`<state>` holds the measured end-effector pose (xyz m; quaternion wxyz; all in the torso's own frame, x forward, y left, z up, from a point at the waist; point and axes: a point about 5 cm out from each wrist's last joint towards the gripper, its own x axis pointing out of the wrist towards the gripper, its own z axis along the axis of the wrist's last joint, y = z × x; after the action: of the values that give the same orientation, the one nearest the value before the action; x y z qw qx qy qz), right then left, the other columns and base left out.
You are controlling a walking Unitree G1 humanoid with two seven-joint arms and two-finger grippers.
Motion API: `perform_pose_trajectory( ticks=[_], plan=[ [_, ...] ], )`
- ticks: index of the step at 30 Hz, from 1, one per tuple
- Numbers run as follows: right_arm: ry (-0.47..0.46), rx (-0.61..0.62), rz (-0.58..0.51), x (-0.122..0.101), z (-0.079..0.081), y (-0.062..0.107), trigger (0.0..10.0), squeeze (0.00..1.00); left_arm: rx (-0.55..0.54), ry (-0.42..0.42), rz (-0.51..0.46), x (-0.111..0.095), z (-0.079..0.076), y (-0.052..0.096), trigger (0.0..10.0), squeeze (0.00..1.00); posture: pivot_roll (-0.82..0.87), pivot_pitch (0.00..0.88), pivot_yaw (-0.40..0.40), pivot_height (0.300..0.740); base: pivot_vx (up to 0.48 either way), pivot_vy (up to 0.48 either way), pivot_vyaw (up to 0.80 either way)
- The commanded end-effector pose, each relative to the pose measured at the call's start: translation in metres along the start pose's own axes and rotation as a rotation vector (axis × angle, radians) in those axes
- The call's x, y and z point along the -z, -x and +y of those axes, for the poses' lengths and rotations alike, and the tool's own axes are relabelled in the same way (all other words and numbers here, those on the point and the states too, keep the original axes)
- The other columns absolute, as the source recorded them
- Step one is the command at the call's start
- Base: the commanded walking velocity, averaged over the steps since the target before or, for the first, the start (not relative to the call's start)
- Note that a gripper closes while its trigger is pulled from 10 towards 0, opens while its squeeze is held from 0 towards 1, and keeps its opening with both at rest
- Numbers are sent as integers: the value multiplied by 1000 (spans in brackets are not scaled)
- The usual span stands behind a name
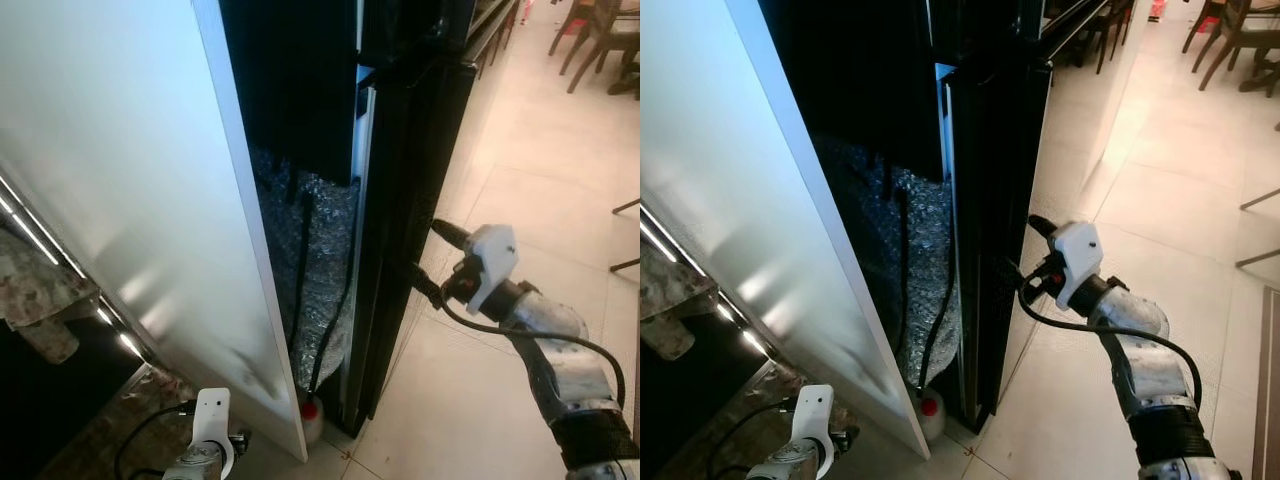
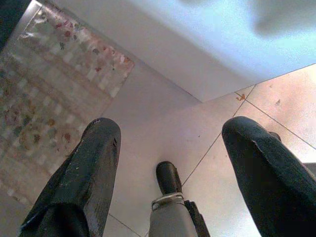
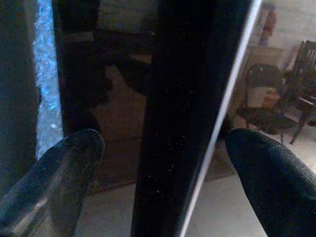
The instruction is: Restocking fridge
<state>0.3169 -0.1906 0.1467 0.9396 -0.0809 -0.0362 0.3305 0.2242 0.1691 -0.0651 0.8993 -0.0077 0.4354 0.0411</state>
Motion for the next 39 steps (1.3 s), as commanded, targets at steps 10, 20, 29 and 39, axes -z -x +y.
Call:
perform_pose_trajectory(
  ticks=[10, 20, 29, 39],
  plan=[
    [-6, -39, 20, 6, 6, -8, 10000, 0, -8, -3, 14, 3, 1, 0, 10000, 0, -273, 21, 61, 740, 0, 0, 0],
    [-50, -189, -48, -7, 26, -49, 10000, 0, -9, -1, 15, 4, 0, 0, 10000, 0, -253, 11, 61, 740, 0, 0, 0],
    [-58, -170, -67, -5, 27, -48, 10000, 0, -12, 3, 14, 4, 0, 0, 10000, 0, -252, 14, 60, 740, 0, 0, 0],
    [-90, -87, -163, -19, 23, 12, 10000, 0, -11, -1, 16, 4, 0, 0, 10000, 0, -265, 26, 54, 740, 0, 0, 0]
  ],
)
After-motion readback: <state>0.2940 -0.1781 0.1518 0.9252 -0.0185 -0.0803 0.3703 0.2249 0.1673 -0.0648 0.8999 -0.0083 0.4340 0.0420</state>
